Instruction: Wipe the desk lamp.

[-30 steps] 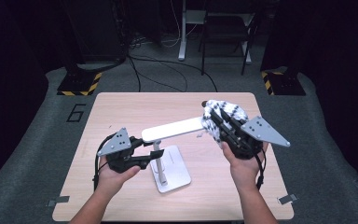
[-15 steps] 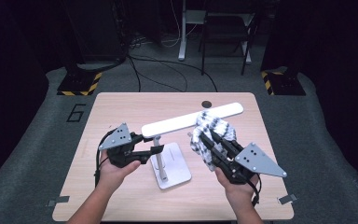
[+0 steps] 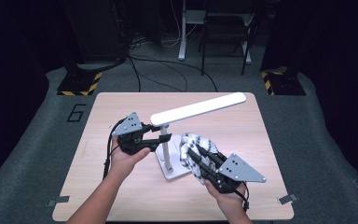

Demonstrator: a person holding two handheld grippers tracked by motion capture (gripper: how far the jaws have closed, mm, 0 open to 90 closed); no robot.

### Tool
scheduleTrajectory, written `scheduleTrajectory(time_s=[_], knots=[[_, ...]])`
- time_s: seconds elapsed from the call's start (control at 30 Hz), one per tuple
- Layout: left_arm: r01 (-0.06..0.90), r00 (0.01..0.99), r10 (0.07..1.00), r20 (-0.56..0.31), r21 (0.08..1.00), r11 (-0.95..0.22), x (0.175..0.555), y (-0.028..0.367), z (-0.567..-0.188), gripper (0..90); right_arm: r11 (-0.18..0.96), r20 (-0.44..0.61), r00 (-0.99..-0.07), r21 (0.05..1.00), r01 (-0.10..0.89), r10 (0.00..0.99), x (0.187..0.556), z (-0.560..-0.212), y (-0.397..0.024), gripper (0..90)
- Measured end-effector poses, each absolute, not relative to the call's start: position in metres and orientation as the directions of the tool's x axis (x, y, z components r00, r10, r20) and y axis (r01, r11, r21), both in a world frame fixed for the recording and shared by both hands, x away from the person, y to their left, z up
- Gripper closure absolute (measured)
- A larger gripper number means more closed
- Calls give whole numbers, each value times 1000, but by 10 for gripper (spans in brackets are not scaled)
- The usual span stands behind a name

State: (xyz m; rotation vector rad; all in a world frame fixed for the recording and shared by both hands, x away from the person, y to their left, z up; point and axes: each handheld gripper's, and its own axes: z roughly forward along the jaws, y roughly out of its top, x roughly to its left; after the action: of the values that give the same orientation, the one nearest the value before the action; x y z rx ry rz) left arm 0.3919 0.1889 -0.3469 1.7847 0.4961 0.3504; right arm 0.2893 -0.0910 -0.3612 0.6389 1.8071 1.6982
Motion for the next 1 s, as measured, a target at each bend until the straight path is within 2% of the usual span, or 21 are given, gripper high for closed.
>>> scheduleTrajectory(time_s=[0.2,0.27,0.43,0.57,0.7,0.77,0.87,1.0], knots=[[153,869,494,-23,963,-223,401,175,-346,523,85,-21,-770,995,43,638,291,-387,-82,754],[151,873,488,-26,964,-218,403,171,-347,522,100,-35,-786,994,34,617,293,-397,-78,754],[155,881,471,-42,967,-203,405,172,-348,513,143,-6,-804,985,99,595,295,-423,-66,753],[166,877,477,-54,967,-195,401,178,-346,439,150,15,-814,981,125,581,298,-433,-60,752],[147,865,501,-25,968,-205,394,185,-344,367,147,38,-819,978,148,573,301,-439,-56,747],[144,860,509,-23,969,-201,384,199,-344,334,148,49,-824,976,160,564,302,-442,-54,746],[143,860,510,-29,972,-186,370,220,-348,328,167,46,-832,972,165,553,307,-448,-48,741],[167,828,560,-38,969,-180,352,245,-366,326,202,45,-840,962,182,541,314,-459,-38,737]])
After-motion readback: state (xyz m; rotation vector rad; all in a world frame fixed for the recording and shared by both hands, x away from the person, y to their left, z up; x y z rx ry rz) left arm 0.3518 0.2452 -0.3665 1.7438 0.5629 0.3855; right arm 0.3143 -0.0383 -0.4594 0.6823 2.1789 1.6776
